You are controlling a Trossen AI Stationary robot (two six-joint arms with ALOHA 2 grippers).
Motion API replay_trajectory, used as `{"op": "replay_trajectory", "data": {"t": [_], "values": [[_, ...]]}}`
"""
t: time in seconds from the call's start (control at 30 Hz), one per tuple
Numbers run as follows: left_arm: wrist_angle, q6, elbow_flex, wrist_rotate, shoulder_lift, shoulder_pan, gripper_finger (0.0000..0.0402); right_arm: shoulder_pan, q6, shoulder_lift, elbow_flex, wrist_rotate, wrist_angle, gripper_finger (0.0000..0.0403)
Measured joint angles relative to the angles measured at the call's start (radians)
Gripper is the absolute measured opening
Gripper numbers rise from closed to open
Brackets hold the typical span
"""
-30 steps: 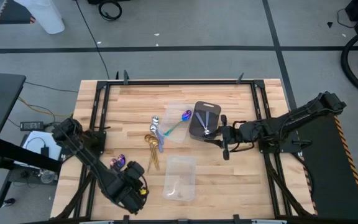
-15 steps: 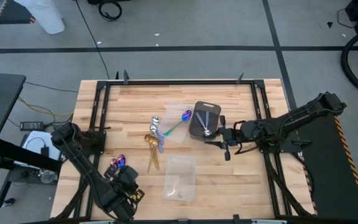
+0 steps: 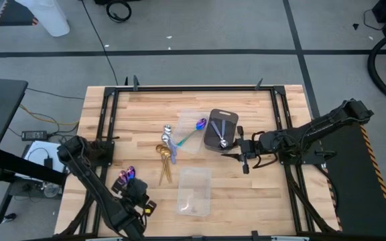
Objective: Sort silverware by color (type)
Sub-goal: Put the blue spoon into the top transparent bin
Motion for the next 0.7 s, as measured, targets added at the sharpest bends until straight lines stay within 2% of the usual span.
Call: {"op": "replay_trajectory", "data": {"t": [0.13,0.37,0.7], "values": [[0.000,-0.038,0.000,0.049,0.004,-0.019,0.0152,0.000,0.003,0.000,0.000,-0.009,0.004,0.0093],[-0.025,-0.153,0.000,0.241,0.004,-0.049,0.0137,0.000,-0.019,0.000,0.000,-0.024,0.016,0.0093],[-0.028,-0.207,-0.007,0.269,0.003,-0.048,0.0123,0.000,-0.059,0.000,0.000,-0.026,0.080,0.0094]]}}
